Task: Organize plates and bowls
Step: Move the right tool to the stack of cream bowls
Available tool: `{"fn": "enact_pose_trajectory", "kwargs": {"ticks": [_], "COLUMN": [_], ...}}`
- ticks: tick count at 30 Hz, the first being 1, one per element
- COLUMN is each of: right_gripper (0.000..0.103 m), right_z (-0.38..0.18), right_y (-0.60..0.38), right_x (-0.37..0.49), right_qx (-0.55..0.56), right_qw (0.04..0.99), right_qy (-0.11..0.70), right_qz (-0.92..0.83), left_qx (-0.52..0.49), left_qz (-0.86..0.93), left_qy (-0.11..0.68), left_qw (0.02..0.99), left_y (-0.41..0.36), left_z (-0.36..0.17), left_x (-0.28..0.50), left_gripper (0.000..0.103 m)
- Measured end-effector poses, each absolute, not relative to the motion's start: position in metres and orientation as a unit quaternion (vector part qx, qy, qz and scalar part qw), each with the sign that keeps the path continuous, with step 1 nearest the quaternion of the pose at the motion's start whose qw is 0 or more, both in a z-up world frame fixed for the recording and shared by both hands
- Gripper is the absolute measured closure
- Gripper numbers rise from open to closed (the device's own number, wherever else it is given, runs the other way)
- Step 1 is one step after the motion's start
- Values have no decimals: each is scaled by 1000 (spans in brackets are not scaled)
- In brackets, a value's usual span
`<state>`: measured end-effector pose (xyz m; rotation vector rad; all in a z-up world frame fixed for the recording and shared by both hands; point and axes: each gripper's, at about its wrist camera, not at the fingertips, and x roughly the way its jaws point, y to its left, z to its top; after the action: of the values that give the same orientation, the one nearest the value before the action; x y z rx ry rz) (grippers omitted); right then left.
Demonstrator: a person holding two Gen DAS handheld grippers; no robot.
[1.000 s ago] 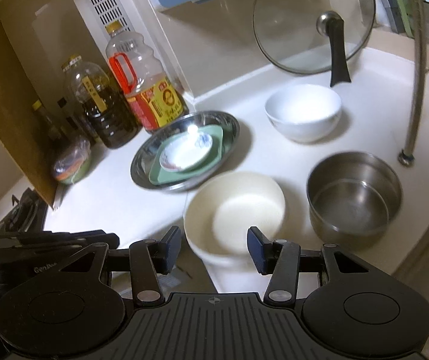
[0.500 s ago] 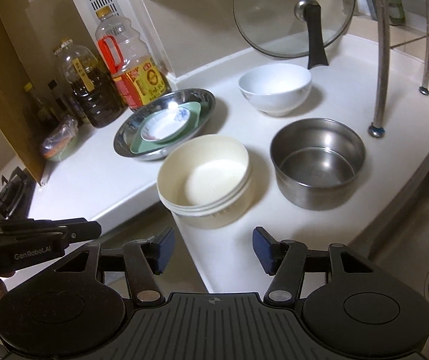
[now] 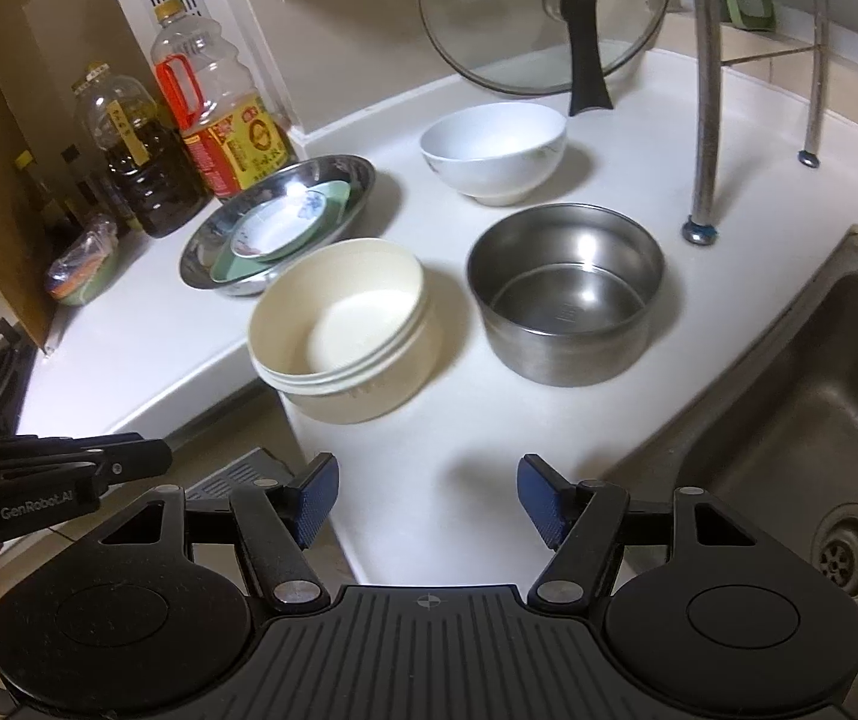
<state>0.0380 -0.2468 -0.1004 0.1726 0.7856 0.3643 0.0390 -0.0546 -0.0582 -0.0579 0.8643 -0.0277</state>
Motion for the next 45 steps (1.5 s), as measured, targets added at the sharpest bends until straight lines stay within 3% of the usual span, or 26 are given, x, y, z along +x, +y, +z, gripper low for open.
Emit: {"fn": "enact_pose_trajectory", "kwargs": {"ticks": [39,45], "right_gripper": [37,45], "right_z": [-102,-100], "right_y": [-232,-219], "right_x": [78,93], "right_qx": [143,142], "right_qw": [904,909], "right_qy": [379,371], "right_qz": [138,129], "left_qx": [-22,-27], "left_qz": [-98,-114], "left_qy": [417,421], "left_qw": [903,899], "left_y": [-50,-45], "left_z": [-58,-60], "left_x": [116,138], "left_gripper": [87,87]}}
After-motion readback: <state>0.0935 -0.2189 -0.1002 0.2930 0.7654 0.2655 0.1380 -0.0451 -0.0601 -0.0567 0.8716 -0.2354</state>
